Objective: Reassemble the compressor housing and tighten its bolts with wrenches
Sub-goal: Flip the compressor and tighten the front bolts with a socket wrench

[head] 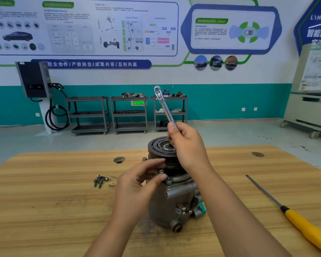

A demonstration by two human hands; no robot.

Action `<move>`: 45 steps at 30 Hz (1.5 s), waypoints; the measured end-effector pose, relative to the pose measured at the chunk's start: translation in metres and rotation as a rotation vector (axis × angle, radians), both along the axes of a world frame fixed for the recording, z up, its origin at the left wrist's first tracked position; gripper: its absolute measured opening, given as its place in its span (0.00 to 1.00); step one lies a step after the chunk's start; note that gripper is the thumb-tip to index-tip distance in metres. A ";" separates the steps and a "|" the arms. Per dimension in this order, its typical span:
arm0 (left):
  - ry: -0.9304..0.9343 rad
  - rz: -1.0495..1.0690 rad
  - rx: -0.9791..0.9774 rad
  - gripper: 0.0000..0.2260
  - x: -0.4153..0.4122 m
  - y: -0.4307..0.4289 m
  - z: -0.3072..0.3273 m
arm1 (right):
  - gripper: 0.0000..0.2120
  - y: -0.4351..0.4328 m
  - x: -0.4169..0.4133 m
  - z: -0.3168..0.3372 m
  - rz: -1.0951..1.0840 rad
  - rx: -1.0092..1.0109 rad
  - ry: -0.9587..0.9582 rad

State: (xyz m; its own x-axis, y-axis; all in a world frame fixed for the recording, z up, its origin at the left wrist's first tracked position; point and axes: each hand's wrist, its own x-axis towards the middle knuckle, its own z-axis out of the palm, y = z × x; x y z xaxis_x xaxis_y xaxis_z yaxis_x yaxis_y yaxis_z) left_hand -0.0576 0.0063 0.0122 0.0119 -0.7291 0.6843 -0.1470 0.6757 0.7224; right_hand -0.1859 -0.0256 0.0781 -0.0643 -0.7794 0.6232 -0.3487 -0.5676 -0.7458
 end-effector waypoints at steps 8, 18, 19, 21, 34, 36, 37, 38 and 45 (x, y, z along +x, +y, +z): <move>-0.111 0.151 -0.131 0.23 -0.011 0.004 -0.002 | 0.17 0.002 0.000 0.000 -0.004 -0.002 0.011; -0.251 0.303 -0.230 0.22 -0.013 0.005 -0.014 | 0.10 0.007 0.000 0.001 0.072 0.004 -0.131; -0.226 0.307 -0.202 0.21 -0.015 0.005 -0.016 | 0.09 0.008 -0.001 0.003 0.106 0.016 -0.179; -0.171 0.330 -0.160 0.20 -0.018 0.005 -0.019 | 0.09 0.011 -0.007 0.007 0.182 0.044 -0.275; -0.046 0.351 -0.024 0.22 -0.023 0.005 -0.027 | 0.08 0.035 -0.016 0.021 0.182 0.053 0.069; -0.040 0.334 -0.015 0.22 -0.024 0.006 -0.025 | 0.08 0.035 -0.017 0.020 0.177 0.056 0.103; -0.032 0.328 -0.015 0.22 -0.024 0.006 -0.025 | 0.08 0.035 -0.017 0.019 0.174 0.056 0.124; -0.027 0.325 -0.013 0.22 -0.023 0.006 -0.025 | 0.08 0.034 -0.017 0.019 0.171 0.055 0.142; -0.002 0.303 0.034 0.21 -0.023 0.008 -0.024 | 0.07 0.029 -0.015 0.019 0.155 0.045 0.195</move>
